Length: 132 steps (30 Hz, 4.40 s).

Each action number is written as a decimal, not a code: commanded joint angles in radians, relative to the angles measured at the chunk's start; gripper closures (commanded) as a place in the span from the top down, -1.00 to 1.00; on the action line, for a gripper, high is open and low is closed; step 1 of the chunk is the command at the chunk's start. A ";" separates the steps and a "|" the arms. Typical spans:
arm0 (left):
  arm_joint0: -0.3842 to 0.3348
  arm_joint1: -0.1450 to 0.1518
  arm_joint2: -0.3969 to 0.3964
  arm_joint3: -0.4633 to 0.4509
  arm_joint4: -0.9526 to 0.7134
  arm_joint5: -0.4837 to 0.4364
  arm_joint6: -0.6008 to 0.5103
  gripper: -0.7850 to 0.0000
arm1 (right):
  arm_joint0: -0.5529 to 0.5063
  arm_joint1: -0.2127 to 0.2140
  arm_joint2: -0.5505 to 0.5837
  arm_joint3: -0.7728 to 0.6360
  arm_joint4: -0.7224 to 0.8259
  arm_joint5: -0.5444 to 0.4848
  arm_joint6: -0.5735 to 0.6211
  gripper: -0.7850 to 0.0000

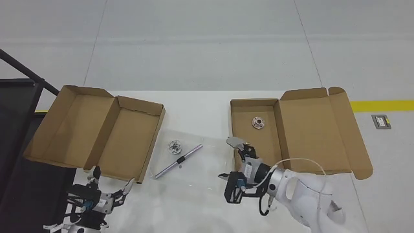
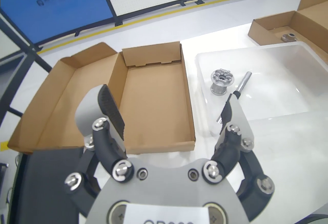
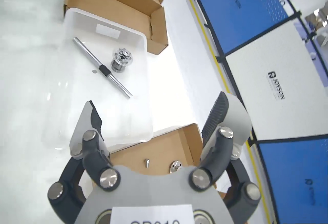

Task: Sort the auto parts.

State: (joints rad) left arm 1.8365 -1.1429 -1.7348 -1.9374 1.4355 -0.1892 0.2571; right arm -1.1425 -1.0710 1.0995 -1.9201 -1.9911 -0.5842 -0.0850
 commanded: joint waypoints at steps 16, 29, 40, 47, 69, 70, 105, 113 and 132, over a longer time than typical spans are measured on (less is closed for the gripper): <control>-0.066 0.015 -0.010 -0.153 0.159 -0.114 -0.247 1.00 | -0.201 0.042 0.028 -0.221 -0.270 -0.072 -0.013 1.00; -0.084 0.016 -0.007 -0.172 0.189 -0.105 -0.272 1.00 | -0.201 0.042 0.028 -0.221 -0.270 -0.072 -0.013 1.00; -0.256 0.039 -0.007 -0.196 0.151 -0.451 -0.575 1.00 | -0.228 0.068 -0.035 -0.287 -0.523 -0.083 -0.159 1.00; -0.431 0.054 0.048 -0.152 -0.071 -0.656 -0.933 1.00 | -0.305 0.092 -0.008 -0.362 -0.619 -0.044 -0.236 1.00; -0.672 0.072 0.295 -0.050 -0.349 -0.595 -1.293 1.00 | -0.305 0.092 -0.008 -0.362 -0.619 -0.044 -0.236 1.00; -0.691 0.080 0.321 -0.046 -0.364 -0.574 -1.315 1.00 | -0.305 0.092 -0.008 -0.362 -0.619 -0.044 -0.236 1.00; -1.182 0.108 0.808 0.418 -0.610 -0.298 -1.492 1.00 | -0.305 0.092 -0.008 -0.362 -0.619 -0.044 -0.236 1.00; -1.251 0.077 0.891 0.540 -0.589 -0.282 -1.438 1.00 | -0.305 0.092 -0.008 -0.362 -0.619 -0.044 -0.236 1.00; -1.353 0.005 1.014 0.751 -0.566 -0.193 -1.380 1.00 | -0.305 0.092 -0.008 -0.362 -0.619 -0.044 -0.236 1.00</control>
State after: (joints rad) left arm 0.4855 -1.1356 -0.7251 -1.1928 0.8664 -0.3860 -1.1261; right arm -1.4479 -0.9789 1.0911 -2.2825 -2.6104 -0.6282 -0.3210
